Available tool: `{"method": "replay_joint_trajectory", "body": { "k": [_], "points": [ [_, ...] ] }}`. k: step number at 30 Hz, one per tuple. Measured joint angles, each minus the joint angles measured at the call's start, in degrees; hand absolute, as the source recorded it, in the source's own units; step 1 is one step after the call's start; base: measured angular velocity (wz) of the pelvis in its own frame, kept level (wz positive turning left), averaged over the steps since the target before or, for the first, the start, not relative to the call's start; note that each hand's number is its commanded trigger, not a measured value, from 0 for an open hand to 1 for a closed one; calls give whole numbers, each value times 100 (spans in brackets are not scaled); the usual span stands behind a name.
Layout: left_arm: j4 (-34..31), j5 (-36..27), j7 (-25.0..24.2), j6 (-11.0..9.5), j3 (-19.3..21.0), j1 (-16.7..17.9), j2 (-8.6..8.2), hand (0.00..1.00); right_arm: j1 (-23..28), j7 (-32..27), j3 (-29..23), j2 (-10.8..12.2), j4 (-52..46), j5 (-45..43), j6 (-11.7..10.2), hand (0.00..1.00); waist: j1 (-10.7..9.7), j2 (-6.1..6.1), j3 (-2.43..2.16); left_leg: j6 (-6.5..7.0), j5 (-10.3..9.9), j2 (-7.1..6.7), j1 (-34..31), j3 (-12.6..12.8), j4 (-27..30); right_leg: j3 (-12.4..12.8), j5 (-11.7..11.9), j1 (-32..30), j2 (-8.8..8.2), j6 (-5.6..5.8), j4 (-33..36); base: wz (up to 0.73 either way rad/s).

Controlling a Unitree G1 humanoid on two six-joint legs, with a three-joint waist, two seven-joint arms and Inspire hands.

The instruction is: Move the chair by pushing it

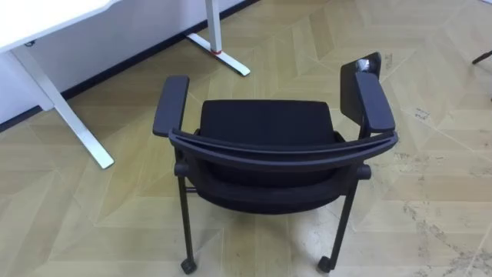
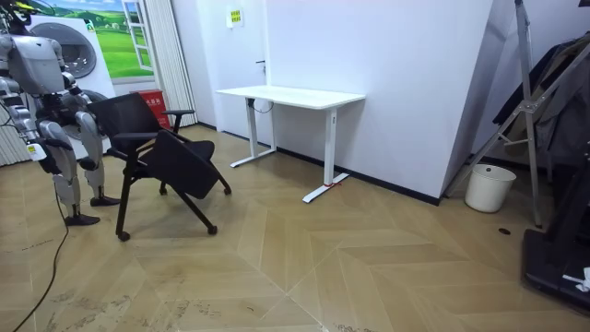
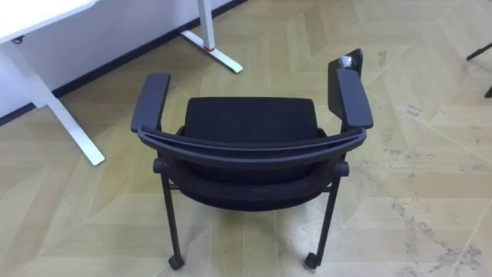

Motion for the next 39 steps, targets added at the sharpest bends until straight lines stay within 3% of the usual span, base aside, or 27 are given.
{"method": "replay_joint_trajectory", "body": {
  "k": [2,7,8,9,24,28,35,39],
  "points": [
    [0,8,52,0,0,4,5,0,2,-1,0,0,0,-1,-16,0,-36,-26,24,3,-2,-1,43,4,-2,-3,0,60,-2,0,-31,0],
    [0,75,185,0,11,1,13,0,-5,-4,0,0,1,43,-23,0,-46,-3,2,27,-18,0,90,24,-2,16,1,110,2,0,-57,-1],
    [0,109,227,-2,10,-2,13,0,-6,-5,-2,0,26,102,-23,0,-83,-38,24,37,-27,0,101,23,-2,3,0,134,1,1,-77,5],
    [0,111,278,-2,9,-2,14,0,-16,-11,-1,0,45,250,-22,0,-100,-2,-3,43,-31,-1,103,24,-2,-11,-4,141,-2,6,-80,4],
    [35,49,918,-34,210,224,12,0,41,-140,-58,3,246,716,-26,0,-99,-6,-1,46,-34,0,133,18,-4,-23,-3,174,-1,6,-75,0],
    [192,55,1259,-59,509,223,-1,0,45,-284,-197,2,245,711,-28,0,-96,34,9,64,-48,0,145,5,-3,-25,-3,190,2,7,-78,0],
    [-38,811,2296,6,1311,107,107,0,88,-335,-680,-65,241,462,26,0,-111,146,-7,88,-107,6,188,2,-2,-33,-4,226,5,22,-78,0],
    [-995,1486,2899,51,1473,31,142,0,84,-340,-1081,-78,247,168,30,0,-136,294,-14,90,-134,3,247,-9,-7,-41,-11,276,5,33,-58,1]
  ]
}}
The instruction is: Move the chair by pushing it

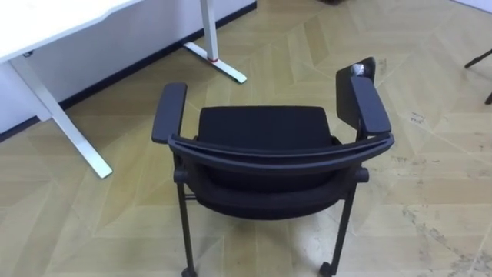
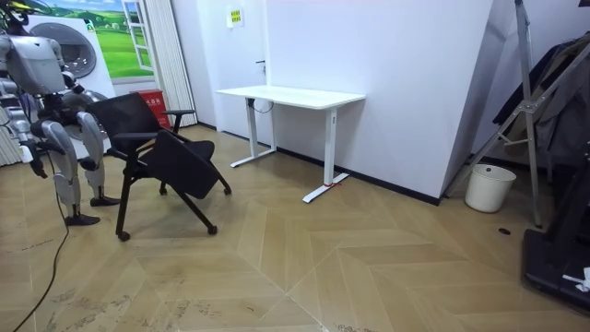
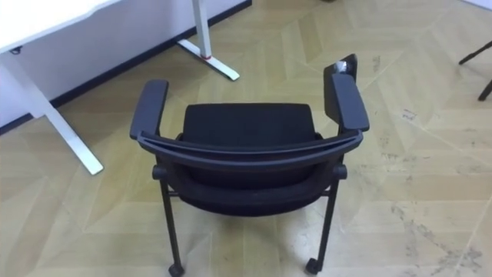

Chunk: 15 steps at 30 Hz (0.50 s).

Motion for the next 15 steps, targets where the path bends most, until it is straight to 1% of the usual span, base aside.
{"method": "replay_joint_trajectory", "body": {
  "k": [1,2,3,4,5,6,7,8,9,10,12,14,15],
  "points": [
    [-90,176,64,-8,1,-31,18,0,9,-2,-47,-6,0,-14,0,0,1,25,-1,0,0,0,7,7,0,5,-2,1,0,1,5,-6],
    [-220,525,174,-19,5,-97,58,0,12,4,-49,-38,-9,-19,1,0,-25,46,-2,0,0,0,16,18,-1,12,-5,4,0,5,9,-5],
    [-375,800,259,-11,5,-153,85,0,-13,16,-49,-62,-32,-71,1,0,-70,99,-19,0,0,0,17,22,-1,23,-6,3,1,5,9,0],
    [-473,927,288,-1,3,-187,94,0,-25,16,-50,-70,-34,-115,0,0,-104,109,-20,0,0,0,13,22,-1,22,-6,2,0,5,5,0],
    [-757,1184,360,39,-1,-228,105,0,-44,15,-50,-77,-29,-135,5,0,-146,133,-17,0,0,0,-3,12,-1,17,-7,-12,2,5,6,0],
    [-1008,1424,416,46,-25,-295,127,0,-38,13,-44,-89,-27,-131,37,0,-141,112,-1,0,-1,1,-15,14,-3,19,-7,-26,3,4,5,0],
    [-1127,1541,452,49,-38,-317,143,0,-44,10,-39,-100,-27,-123,73,0,-130,134,-16,0,-1,1,-14,14,-6,19,-7,-26,3,4,5,-4],
    [-1371,1784,509,58,-81,-361,165,0,-43,10,-24,-120,-27,-90,107,0,-132,143,-27,0,-1,1,-8,28,-7,28,-7,-26,2,4,1,-4],
    [-1532,2124,555,65,-83,-444,174,0,-46,8,-26,-131,-15,-87,120,0,-134,177,-49,0,0,0,-7,36,-5,29,-7,-24,2,4,-3,-3],
    [-1603,2310,579,82,-78,-487,179,0,-53,6,-27,-131,-5,-90,121,0,-135,181,-54,0,0,-1,-8,37,-4,29,-6,-24,2,4,-4,0],
    [-2103,3003,643,118,-83,-505,187,0,-92,-4,-29,-126,103,-90,123,0,-193,159,-42,0,0,-1,-14,37,-3,40,-7,-26,4,4,-22,0],
    [-2373,3250,768,137,-151,-507,204,0,-99,-66,-24,-128,150,-63,119,0,-222,159,-43,0,-1,-4,-15,49,-3,49,-7,-26,1,4,-33,0],
    [-2531,3324,829,159,-270,-510,254,0,-106,-96,20,-129,188,-21,121,0,-261,164,-40,0,-1,-5,-20,51,-3,52,-7,-26,0,4,-38,0]
  ]
}}
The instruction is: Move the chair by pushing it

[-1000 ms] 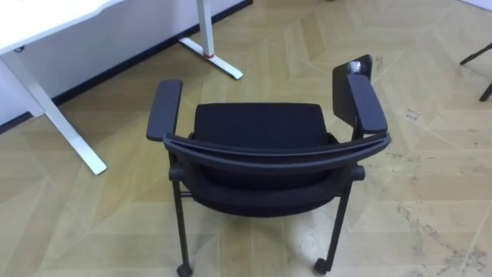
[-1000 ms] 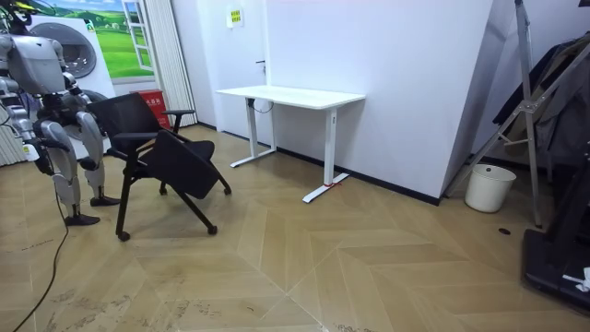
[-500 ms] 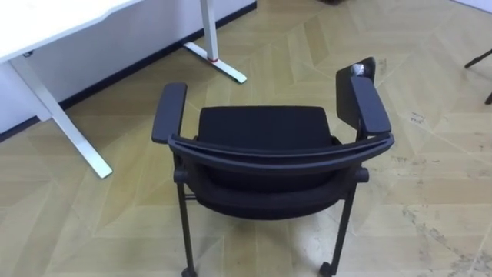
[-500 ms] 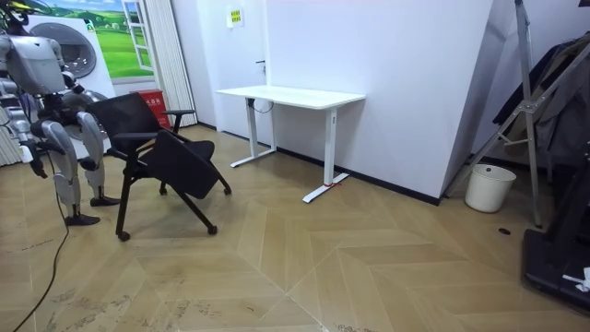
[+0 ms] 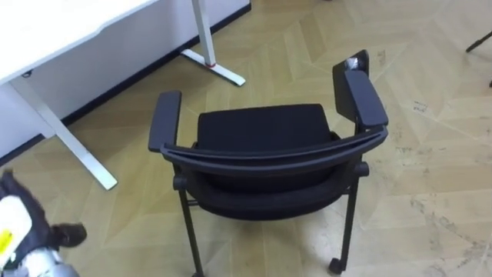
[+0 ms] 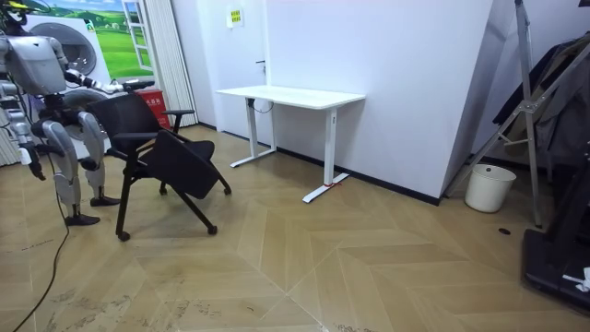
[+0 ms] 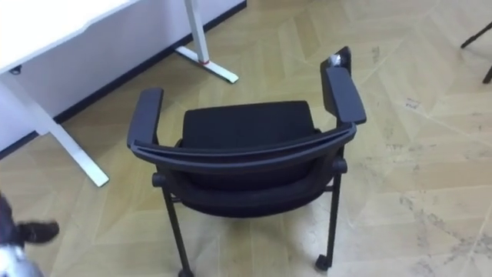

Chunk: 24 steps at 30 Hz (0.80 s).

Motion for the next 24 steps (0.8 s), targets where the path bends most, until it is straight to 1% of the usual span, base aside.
{"method": "replay_joint_trajectory", "body": {
  "k": [1,2,4,5,6,7,9,11,13,14,15,19,22,24],
  "points": [
    [-63,65,20,5,-54,0,35,0,-9,-3,11,1,28,8,0,0,-16,0,3,0,0,0,-3,0,0,0,0,0,0,0,0,0],
    [-151,113,42,9,-185,-10,114,0,-5,-1,10,2,47,38,1,0,-37,7,5,0,0,0,1,17,0,23,0,-2,1,0,-3,-9],
    [-371,150,41,59,-324,-11,136,0,13,6,10,2,25,61,1,0,-62,23,4,0,0,2,21,69,1,64,0,-1,1,0,-4,-11],
    [-491,235,41,82,-462,-16,153,0,13,17,10,2,12,63,0,0,-102,37,10,0,0,1,25,72,0,68,0,0,-1,0,-4,-7],
    [-551,485,26,96,-587,-20,183,0,15,38,11,2,11,64,0,0,-156,52,26,0,0,0,28,86,0,95,0,-4,0,0,-4,-7],
    [-578,612,3,104,-647,-20,196,0,14,57,10,1,8,65,0,0,-183,58,30,0,0,0,28,96,0,108,0,-9,1,0,-3,-10],
    [-716,1074,-114,174,-930,-28,206,0,18,68,12,1,-66,64,0,0,-224,76,26,0,0,1,40,142,0,154,0,-15,3,0,-1,-11],
    [-781,1358,-198,200,-1097,-44,206,0,21,73,12,-3,-67,63,0,0,-246,76,27,0,0,3,61,166,0,211,0,-15,10,0,4,-16],
    [-800,1686,-289,222,-1160,-47,206,0,21,116,12,-8,-68,60,0,0,-261,79,27,0,0,12,92,289,1,307,1,-16,23,-1,9,-22],
    [-843,1860,-364,270,-1167,-47,206,0,13,145,14,-10,-65,62,-1,0,-316,82,26,0,0,13,99,299,1,322,2,-16,23,-1,14,-11],
    [-947,1946,-433,326,-1206,-50,217,0,-5,184,14,-16,-46,79,-1,0,-358,88,29,0,0,12,98,316,-1,320,2,-17,21,-1,9,-6],
    [-1240,2019,-513,426,-1487,-57,246,0,-15,186,37,-17,16,185,0,0,-365,105,24,0,0,12,98,438,-1,361,2,-23,19,-1,10,-6],
    [-1370,2060,-723,472,-1677,-57,249,0,-46,238,170,-24,65,218,4,0,-397,105,25,0,0,12,99,446,-1,395,3,-27,23,-2,17,-6],
    [-1388,2065,-845,560,-1773,-57,259,0,-87,249,173,-45,67,209,10,0,-406,95,31,0,0,12,93,466,0,432,3,-42,25,-2,16,-8]
  ]
}}
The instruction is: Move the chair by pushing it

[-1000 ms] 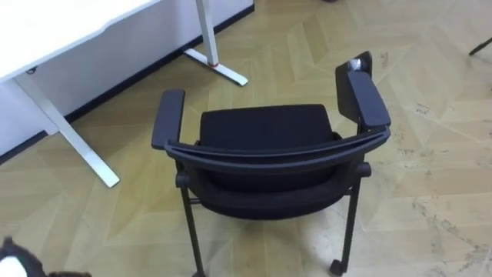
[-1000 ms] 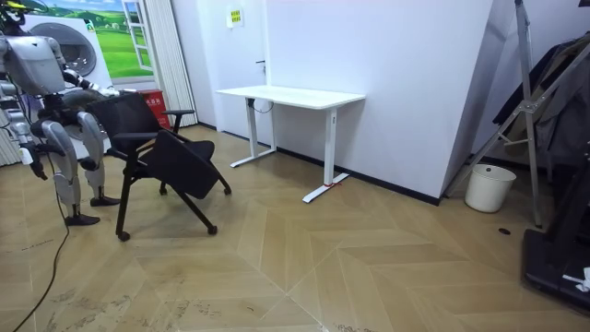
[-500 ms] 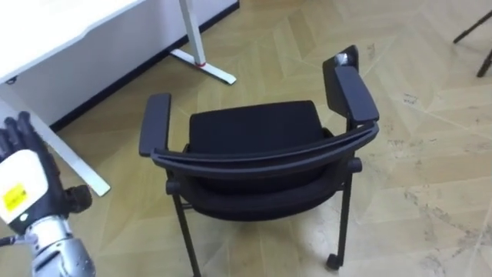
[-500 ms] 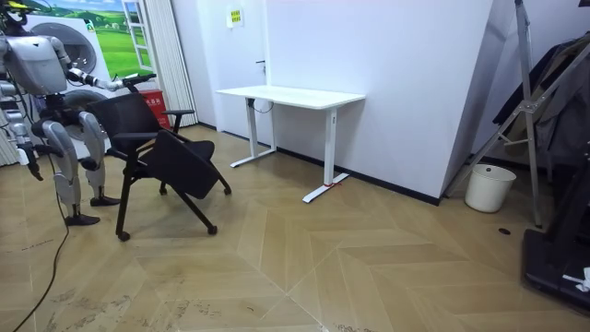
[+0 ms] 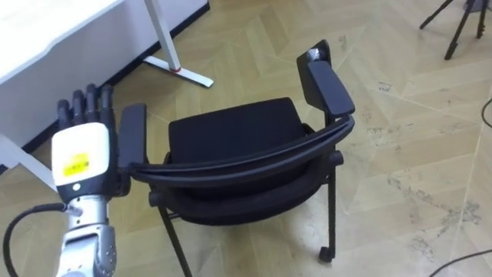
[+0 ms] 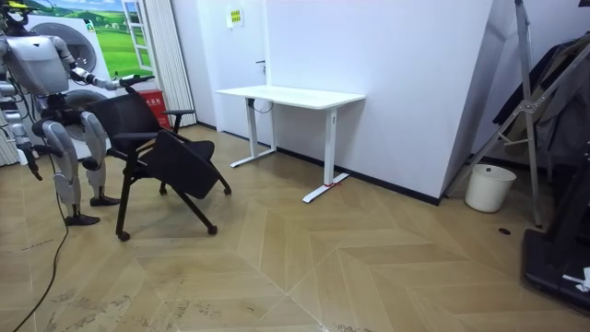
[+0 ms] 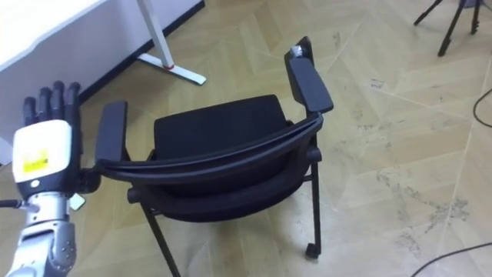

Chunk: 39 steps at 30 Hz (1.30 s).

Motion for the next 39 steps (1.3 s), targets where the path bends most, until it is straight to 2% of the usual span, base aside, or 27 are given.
{"method": "replay_joint_trajectory", "body": {
  "k": [3,6,14,19,24,28,35,39],
  "points": [
    [-170,6,-271,115,-20,3,51,0,-76,99,3,-28,-15,2,3,0,-20,-9,5,0,0,0,-58,-2,-1,5,0,-63,-1,0,1,-1],
    [-383,29,-476,196,-54,18,94,0,-131,156,5,-45,-16,3,3,0,-6,-51,33,0,0,-4,-74,-2,-2,3,0,-72,-4,0,-9,0],
    [-689,73,-791,368,-272,88,151,0,-146,163,127,-65,-56,-59,-9,0,31,-50,30,0,0,-8,-112,-23,-1,-35,0,-91,-11,1,-13,0],
    [-749,109,-926,373,-389,87,172,0,-217,144,335,-63,-53,-106,-14,0,27,-59,10,0,0,-9,-117,-30,0,-84,0,-89,-19,2,-6,3],
    [-853,102,-1225,286,-802,87,174,0,-314,142,455,-55,-42,-45,-33,0,-8,-106,1,0,0,-6,-119,-27,1,-140,0,-76,-21,2,-8,4],
    [-880,100,-1492,253,-1099,85,174,0,-407,115,509,-43,-12,-25,-60,0,-117,-108,0,0,0,-6,-113,-27,3,-130,0,-78,-22,2,-3,-2],
    [-1243,92,-2306,204,-1430,86,201,0,-360,140,502,-50,-13,-38,-66,0,-155,-113,3,0,0,-8,-136,-11,6,-4,-1,-166,-8,3,-9,-11],
    [-1470,39,-2795,266,-1656,83,257,0,-386,182,490,-51,-12,-130,-77,0,-260,-72,-24,0,0,-7,-129,-23,6,14,2,-155,-5,2,21,-1]
  ]
}}
